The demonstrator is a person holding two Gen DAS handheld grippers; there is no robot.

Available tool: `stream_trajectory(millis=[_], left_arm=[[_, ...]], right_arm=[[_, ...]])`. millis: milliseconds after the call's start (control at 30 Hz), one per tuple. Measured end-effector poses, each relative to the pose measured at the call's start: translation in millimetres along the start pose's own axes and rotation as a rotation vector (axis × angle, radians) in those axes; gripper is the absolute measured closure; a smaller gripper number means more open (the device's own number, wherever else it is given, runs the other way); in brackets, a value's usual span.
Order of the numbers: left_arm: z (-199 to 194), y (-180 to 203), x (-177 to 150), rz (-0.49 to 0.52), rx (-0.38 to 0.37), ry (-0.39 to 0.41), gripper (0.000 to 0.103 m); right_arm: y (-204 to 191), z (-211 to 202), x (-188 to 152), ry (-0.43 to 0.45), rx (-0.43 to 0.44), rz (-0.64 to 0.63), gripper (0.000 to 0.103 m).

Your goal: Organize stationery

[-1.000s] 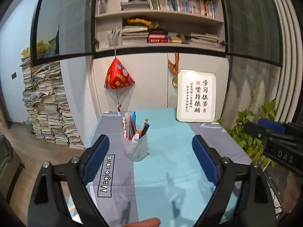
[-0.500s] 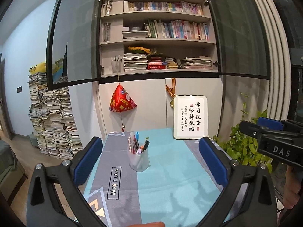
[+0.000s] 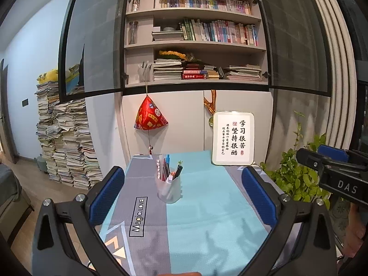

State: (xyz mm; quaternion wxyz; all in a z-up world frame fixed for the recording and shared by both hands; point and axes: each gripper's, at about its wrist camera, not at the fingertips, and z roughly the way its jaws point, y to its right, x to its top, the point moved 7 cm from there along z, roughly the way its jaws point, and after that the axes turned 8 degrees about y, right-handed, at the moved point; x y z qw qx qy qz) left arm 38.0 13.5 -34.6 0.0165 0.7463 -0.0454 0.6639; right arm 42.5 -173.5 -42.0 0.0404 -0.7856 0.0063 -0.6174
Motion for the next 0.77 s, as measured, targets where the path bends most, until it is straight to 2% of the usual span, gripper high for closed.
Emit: stream_trajectory(millis=[767], left_arm=[[-3.9,2.2,-1.4,-0.012,-0.009,0.006,0.001]], right_arm=[[-1.5,-0.7,-0.6,0.0,-0.002,-0.001,0.045]])
